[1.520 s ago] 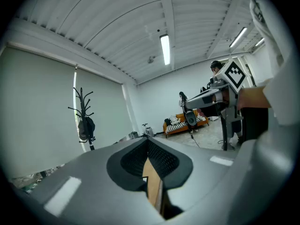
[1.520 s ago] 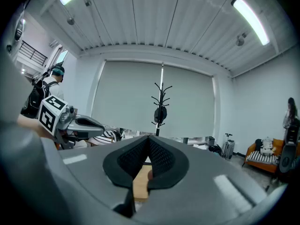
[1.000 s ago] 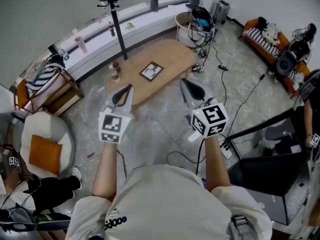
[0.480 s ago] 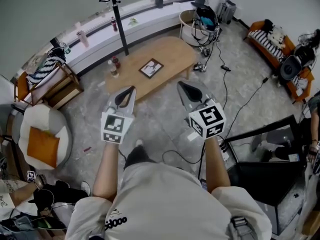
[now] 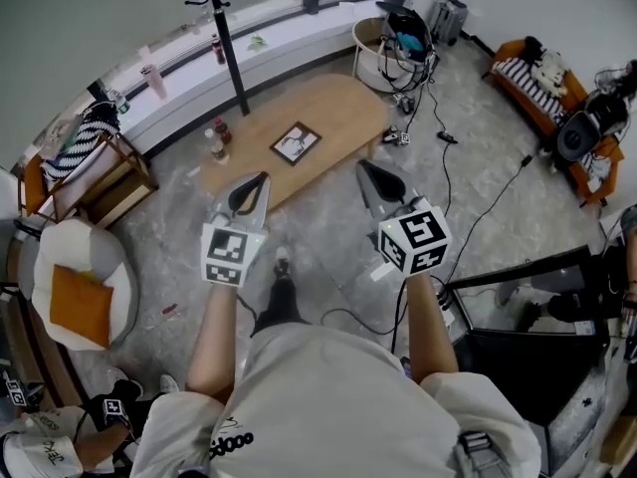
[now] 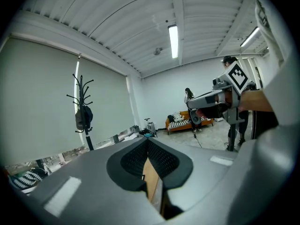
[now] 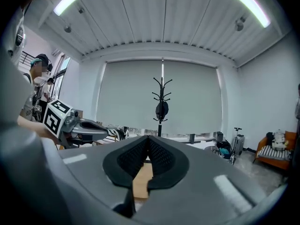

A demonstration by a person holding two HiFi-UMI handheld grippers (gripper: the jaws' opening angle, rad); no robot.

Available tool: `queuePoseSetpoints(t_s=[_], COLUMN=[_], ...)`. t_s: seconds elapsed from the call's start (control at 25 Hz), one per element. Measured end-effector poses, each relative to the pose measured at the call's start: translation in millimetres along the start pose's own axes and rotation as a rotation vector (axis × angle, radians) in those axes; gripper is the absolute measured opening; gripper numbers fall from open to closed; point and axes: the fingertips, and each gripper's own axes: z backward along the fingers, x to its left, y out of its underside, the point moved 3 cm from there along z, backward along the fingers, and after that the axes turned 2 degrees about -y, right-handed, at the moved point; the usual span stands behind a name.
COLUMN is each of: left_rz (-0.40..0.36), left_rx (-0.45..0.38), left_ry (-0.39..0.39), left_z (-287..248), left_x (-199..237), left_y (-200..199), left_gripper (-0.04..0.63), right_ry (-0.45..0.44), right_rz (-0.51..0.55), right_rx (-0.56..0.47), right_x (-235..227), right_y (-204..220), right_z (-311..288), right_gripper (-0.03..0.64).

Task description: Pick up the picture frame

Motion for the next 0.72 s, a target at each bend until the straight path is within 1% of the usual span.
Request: queuePoseSetpoints(t_s=[0.2,0.48,0.72], left_rz=[0.018,0.044,0.058], left_rx=[-0.002,0.009,0.015], left_ry=[-0.004,0.011,0.02], left_z=[-46,-116,-158], left_x=[39,100,143], left_y=[7,13,17], left_gripper=[0.011,0.011,0.011], right_ry=[0.009,0.013,0.027], right_rz=[0.013,0.018,0.039], right_rx=[0.013,0.035,0.074], right_x=[-26,-60,-81], right_y=[-4,-18,-22], right_z=[-51,-128,-179], right_gripper=[0.005,0.003,0.003])
